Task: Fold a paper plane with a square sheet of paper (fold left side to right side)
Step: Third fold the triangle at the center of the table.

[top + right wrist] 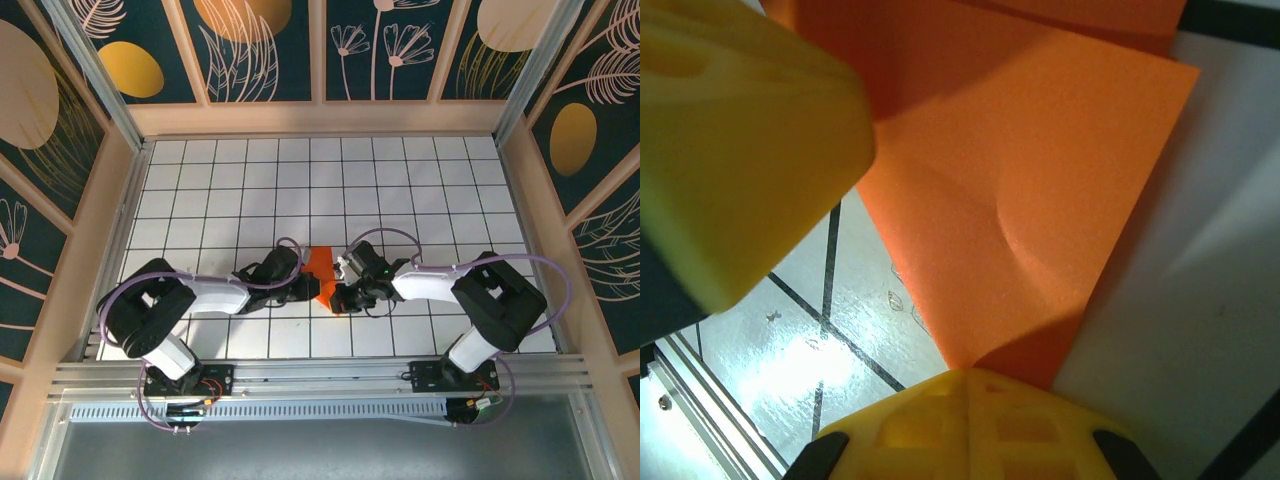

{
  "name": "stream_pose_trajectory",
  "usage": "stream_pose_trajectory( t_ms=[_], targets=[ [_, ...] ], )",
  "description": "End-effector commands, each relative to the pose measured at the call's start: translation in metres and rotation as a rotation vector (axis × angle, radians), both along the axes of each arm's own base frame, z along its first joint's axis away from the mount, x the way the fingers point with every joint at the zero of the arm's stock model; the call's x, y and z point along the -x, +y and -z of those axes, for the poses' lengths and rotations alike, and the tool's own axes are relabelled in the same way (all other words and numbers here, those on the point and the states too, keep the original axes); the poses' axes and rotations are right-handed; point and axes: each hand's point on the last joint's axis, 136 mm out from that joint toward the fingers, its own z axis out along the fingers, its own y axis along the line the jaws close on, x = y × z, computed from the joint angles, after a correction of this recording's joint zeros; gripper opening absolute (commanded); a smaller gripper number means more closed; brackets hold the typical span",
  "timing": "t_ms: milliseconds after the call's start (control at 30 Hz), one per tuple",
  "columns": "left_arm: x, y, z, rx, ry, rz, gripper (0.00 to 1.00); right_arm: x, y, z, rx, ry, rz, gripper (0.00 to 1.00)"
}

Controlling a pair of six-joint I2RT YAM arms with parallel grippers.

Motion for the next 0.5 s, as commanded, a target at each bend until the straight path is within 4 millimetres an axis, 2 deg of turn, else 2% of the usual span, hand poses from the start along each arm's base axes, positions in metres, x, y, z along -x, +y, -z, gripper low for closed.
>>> stream_pose_trajectory(
  t_ms=[0,200,367,467],
  targets=[
    [0.000,0.002,0.012,-0.041,0.034,-0.026,0.05,0.008,-0.043,0.040,0.228,0.019,0.058,0.00],
    [0.005,0.014,0.030,-0.094,0.070,-0.048,0.03,-0.008,-0.015,0.011,0.119,-0.019,0.064,0.00],
    [0.005,0.015,0.035,-0.116,0.080,-0.046,0.01,-0.028,0.010,-0.025,0.019,-0.083,0.067,0.00],
    [0.004,0.015,0.035,-0.126,0.079,-0.046,0.00,-0.030,0.018,-0.035,-0.025,-0.089,0.063,0.00]
  ],
)
